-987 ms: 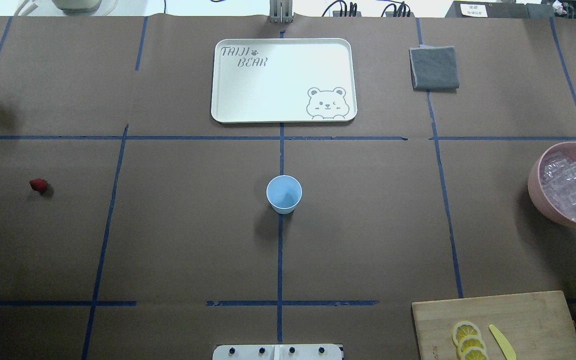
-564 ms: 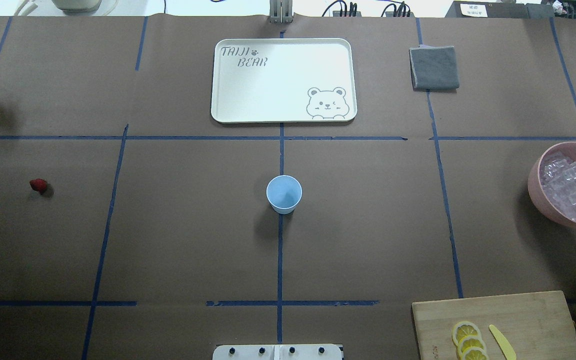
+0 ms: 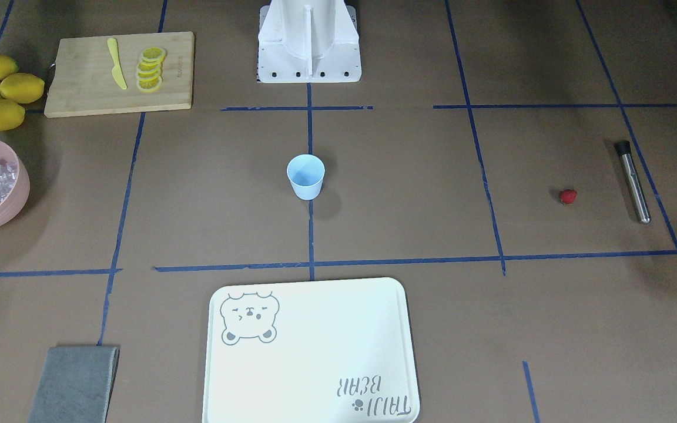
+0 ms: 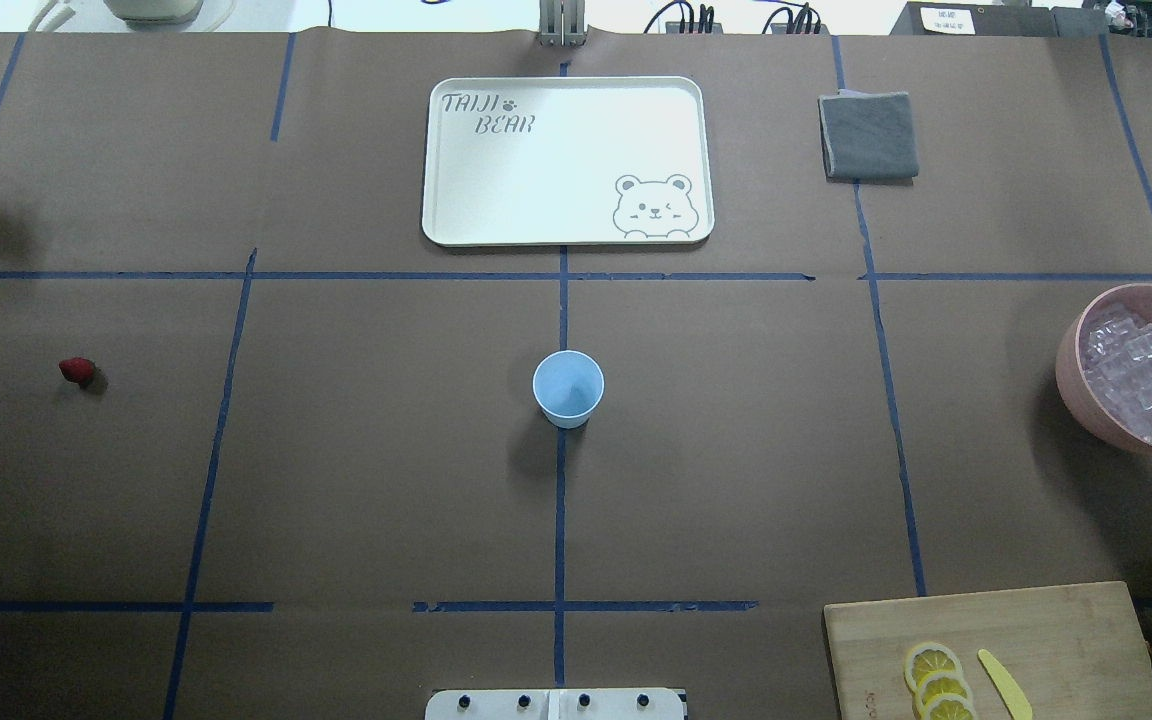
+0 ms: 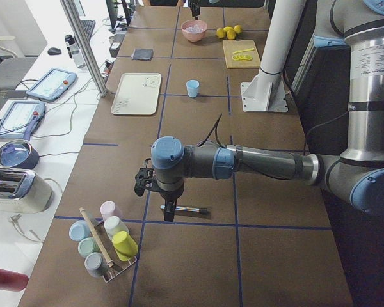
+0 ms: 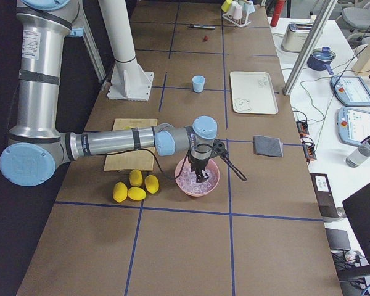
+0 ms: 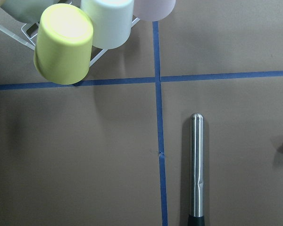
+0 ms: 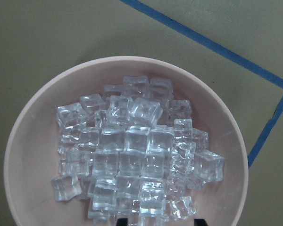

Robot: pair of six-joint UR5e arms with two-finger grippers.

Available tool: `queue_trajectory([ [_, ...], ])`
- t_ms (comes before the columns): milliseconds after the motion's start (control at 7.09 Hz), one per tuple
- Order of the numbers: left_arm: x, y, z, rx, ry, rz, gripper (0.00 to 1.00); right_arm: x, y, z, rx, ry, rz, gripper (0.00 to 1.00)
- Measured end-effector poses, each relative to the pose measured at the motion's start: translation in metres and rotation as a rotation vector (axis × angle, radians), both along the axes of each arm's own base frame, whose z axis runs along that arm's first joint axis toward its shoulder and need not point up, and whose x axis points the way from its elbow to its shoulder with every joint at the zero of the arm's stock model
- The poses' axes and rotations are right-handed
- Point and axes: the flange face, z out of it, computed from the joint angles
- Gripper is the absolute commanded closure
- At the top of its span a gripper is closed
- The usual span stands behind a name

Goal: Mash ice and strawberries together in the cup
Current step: 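Lower the right gripper into the bowl and grasp one ice cube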

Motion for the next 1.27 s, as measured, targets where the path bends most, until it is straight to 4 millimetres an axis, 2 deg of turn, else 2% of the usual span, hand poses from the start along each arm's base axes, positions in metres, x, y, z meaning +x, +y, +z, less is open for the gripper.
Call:
queue_trajectory([
  [423,0.000,0.000,-0.004,0.008,0.000,0.000,0.00,-0.023,-0.001,0.017,-0.021,0.024,-0.046,0.48],
  [1269,0.000,0.000,-0.009,0.017,-0.002,0.000,0.00,-0.031,0.001,0.028,-0.037,0.039,-0.064,0.48],
])
